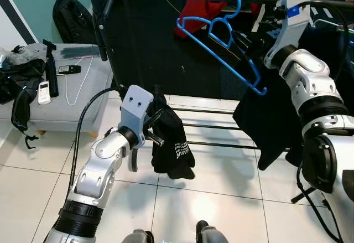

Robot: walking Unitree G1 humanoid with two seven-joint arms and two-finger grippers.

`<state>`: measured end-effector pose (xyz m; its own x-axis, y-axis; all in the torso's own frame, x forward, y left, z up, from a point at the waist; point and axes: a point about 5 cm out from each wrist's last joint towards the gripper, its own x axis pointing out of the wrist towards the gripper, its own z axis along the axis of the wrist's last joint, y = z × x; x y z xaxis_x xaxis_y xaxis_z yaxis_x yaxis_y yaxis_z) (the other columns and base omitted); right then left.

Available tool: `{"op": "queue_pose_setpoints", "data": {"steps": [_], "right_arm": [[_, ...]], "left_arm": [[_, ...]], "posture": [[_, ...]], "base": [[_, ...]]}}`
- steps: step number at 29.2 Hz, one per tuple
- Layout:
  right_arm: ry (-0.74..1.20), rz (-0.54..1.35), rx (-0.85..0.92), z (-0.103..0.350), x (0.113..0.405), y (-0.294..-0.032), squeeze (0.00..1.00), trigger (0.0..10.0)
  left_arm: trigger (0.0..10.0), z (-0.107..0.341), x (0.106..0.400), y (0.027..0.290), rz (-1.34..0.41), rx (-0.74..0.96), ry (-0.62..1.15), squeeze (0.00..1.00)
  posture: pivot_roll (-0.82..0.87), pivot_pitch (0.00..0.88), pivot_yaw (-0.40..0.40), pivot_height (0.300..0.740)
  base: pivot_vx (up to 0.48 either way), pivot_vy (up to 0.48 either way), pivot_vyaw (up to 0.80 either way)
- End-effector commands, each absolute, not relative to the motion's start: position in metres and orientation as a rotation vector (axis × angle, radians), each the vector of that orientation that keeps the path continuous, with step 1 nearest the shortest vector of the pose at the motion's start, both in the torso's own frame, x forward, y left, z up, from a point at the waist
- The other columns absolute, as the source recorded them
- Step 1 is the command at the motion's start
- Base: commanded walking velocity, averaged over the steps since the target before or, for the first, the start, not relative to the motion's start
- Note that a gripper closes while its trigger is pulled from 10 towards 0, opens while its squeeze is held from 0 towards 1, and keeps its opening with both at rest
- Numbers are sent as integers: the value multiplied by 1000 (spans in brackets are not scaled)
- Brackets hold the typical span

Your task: Hang hanger

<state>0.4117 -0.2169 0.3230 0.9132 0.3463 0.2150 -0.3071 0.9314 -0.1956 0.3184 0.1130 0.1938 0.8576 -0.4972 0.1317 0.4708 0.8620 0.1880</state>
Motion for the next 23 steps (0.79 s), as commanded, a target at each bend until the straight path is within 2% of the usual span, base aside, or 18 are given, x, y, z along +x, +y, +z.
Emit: {"op": "queue_pose_setpoints", "data": {"steps": [1, 9, 10, 13, 17, 19, 20, 21, 22, 23], "right_arm": [[-228, 334, -191, 326, 412, -218, 627, 10000], [-210, 334, -207, 328, 414, -216, 612, 10000], [-201, 336, -200, 326, 414, -215, 553, 10000], [-188, 343, -184, 324, 415, -212, 522, 10000], [-166, 371, -139, 317, 417, -204, 424, 10000], [-158, 379, -138, 315, 417, -202, 424, 10000], [-152, 384, -142, 314, 418, -201, 369, 10000], [-152, 384, -142, 314, 418, -201, 369, 10000], [-148, 385, -146, 312, 418, -201, 275, 10000], [-148, 385, -146, 312, 418, -201, 275, 10000]], "left_arm": [[10000, 193, 316, 118, -495, 154, -188, 0], [10000, 193, 316, 118, -498, 155, -191, 0], [10000, 193, 316, 118, -500, 155, -189, 0], [10000, 193, 316, 118, -503, 154, -188, 0], [10000, 192, 315, 116, -511, 147, -185, 0], [10000, 192, 314, 116, -514, 146, -184, 0], [10000, 192, 314, 115, -515, 144, -184, 0], [10000, 192, 314, 115, -515, 144, -184, 0], [10000, 192, 314, 115, -516, 144, -184, 0], [10000, 192, 314, 115, -516, 144, -184, 0]], "posture": [[-38, 254, -20, 740], [-37, 260, -18, 740], [-37, 262, -18, 740], [-37, 266, -20, 740], [-29, 269, -24, 740], [-29, 269, -24, 740], [-28, 268, -24, 740], [-28, 268, -24, 740], [-28, 270, -23, 740], [-28, 270, -23, 740]], "base": [[0, 0, 0], [0, 0, 0], [0, 0, 0], [0, 0, 0], [0, 0, 0], [0, 0, 0], [0, 0, 0], [0, 0, 0], [0, 0, 0], [0, 0, 0]]}}
